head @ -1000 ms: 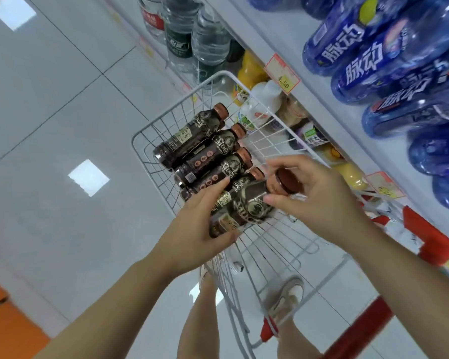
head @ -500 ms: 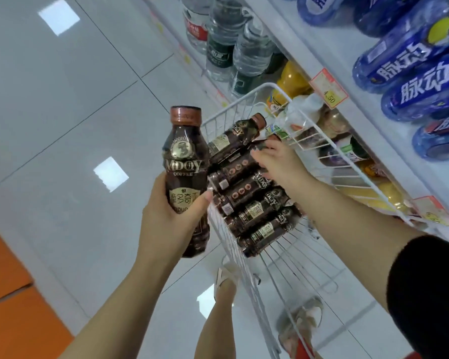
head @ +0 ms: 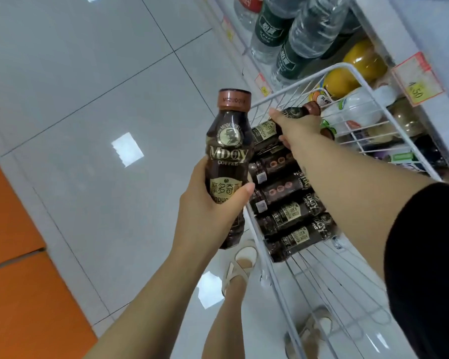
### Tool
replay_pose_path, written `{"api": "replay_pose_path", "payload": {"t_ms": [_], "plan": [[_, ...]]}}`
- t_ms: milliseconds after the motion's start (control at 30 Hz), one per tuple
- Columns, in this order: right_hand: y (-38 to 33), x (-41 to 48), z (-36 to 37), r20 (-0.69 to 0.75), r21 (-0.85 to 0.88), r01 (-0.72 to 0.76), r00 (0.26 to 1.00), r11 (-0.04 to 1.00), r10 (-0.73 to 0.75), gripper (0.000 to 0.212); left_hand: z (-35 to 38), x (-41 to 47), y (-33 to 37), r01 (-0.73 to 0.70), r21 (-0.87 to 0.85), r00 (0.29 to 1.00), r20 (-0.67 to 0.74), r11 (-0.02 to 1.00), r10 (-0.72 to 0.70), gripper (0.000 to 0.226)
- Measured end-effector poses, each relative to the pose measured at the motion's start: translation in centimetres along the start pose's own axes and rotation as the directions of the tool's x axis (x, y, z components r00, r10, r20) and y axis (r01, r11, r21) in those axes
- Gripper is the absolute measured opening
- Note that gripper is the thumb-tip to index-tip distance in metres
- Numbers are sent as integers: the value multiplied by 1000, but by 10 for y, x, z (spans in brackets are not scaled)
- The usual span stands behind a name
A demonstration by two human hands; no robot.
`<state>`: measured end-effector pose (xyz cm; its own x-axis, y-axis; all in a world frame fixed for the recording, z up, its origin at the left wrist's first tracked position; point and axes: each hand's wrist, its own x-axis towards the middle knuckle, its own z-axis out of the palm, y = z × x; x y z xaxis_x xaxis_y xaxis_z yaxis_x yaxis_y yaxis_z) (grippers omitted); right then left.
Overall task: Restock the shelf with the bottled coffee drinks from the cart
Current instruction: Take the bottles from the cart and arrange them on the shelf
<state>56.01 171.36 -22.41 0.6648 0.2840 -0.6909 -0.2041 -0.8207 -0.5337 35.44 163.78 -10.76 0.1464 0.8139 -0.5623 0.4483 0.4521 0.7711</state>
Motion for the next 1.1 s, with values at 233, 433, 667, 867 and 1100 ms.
{"api": "replay_pose_path", "payload": {"t_ms": [233,433,667,867,1100], "plan": [[-5,-6,-32,163,112,-19,987,994,0,58,3,0,6,-15,31,1000,15,999,14,60],[13,-48,-34,39,197,229,970,953,-241,90,7,4,8,-51,42,998,24,998,50,60],[18,-100,-61,-26,270,389,918,881,-397,69,6,0,14,-76,78,997,26,994,74,59],[5,-166,-155,-37,366,445,884,817,-465,52,19,-51,68,-158,32,984,90,987,154,54],[-31,-276,-295,-232,336,672,738,659,-634,44,37,-137,175,-395,-6,882,276,918,382,48]]}}
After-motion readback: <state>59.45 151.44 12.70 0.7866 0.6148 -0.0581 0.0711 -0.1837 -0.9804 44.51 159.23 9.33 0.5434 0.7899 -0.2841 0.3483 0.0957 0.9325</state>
